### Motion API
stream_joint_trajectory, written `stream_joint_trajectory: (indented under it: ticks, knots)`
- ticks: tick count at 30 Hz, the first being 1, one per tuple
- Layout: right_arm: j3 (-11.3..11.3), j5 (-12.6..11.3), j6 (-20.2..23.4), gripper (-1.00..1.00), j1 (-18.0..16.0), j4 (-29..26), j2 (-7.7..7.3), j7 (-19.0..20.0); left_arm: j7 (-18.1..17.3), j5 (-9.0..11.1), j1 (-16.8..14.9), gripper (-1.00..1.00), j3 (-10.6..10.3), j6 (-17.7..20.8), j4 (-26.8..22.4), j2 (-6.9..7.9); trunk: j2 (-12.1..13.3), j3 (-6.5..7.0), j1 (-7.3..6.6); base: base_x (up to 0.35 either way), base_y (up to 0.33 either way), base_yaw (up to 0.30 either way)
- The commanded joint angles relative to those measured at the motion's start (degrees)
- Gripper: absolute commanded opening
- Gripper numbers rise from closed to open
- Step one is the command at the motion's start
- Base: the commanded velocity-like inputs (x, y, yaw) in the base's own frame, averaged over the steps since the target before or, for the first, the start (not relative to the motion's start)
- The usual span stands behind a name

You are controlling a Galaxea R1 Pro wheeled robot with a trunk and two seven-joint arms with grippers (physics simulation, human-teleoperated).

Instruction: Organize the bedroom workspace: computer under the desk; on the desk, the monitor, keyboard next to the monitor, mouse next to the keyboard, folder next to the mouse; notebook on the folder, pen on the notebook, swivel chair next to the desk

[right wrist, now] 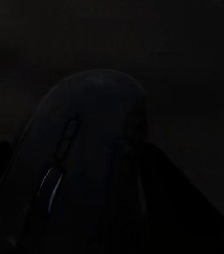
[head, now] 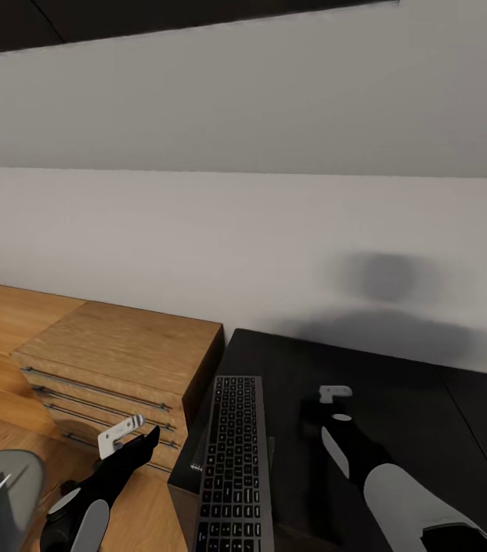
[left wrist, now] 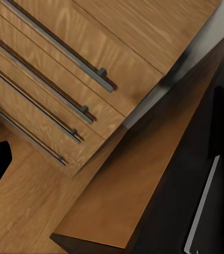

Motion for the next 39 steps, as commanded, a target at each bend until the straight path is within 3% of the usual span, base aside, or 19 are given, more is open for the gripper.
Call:
stream_joint_trajectory:
  ticks: [1, 6, 11, 12, 26, 32, 39]
  knots:
    - [0.53, -0.68, 0.34, -1.0, -0.02, -0.12, -0.01, 0.06, 0.4, 0.61, -0.04, 1.0, 0.03, 0.23, -0.09, -0.03, -0.04, -0.06, 0.0, 0.0, 0.0, 0.0]
    - [0.76, -0.33, 0.39, -1.0, -0.02, -0.12, 0.11, 4.17, 0.45, 0.61, -0.07, 1.0, 0.04, 0.23, -0.09, -0.03, -0.04, -0.06, 0.0, 0.0, 0.0, 0.0]
    - [0.79, -0.22, 0.4, -1.0, -0.02, -0.12, 0.13, 4.97, 0.45, 0.61, -0.06, 1.0, 0.04, 0.16, -0.07, 0.0, -0.04, -0.06, 0.0, 0.0, 0.0, 0.0]
    - [0.78, -0.2, 0.42, 1.0, -0.02, -0.12, 0.13, 4.96, 0.46, 0.61, -0.07, 1.0, 0.09, 0.16, -0.08, 0.02, -0.04, -0.06, 0.0, 0.0, 0.0, 0.0]
    - [0.41, -0.11, -0.12, 1.0, 0.01, -2.89, 0.0, 4.63, 0.58, 0.45, -0.07, 1.0, 0.13, 0.14, -0.01, 0.05, 4.77, 2.09, -2.63, 0.0, 0.0, 0.0]
    - [0.23, -0.3, 0.51, 1.0, 0.9, -13.67, -0.14, 4.45, 0.71, 0.04, -0.07, 1.0, 0.02, 0.07, 0.0, -0.01, 7.18, 3.17, -3.95, -0.042, 0.0, 0.0]
    - [0.25, -0.66, 7.26, 1.0, 6.07, -26.16, -0.05, 4.51, 0.64, 0.06, -0.06, 1.0, 0.52, 0.06, -0.01, 0.09, 9.18, 4.07, -5.05, -0.284, 0.0, 0.0]
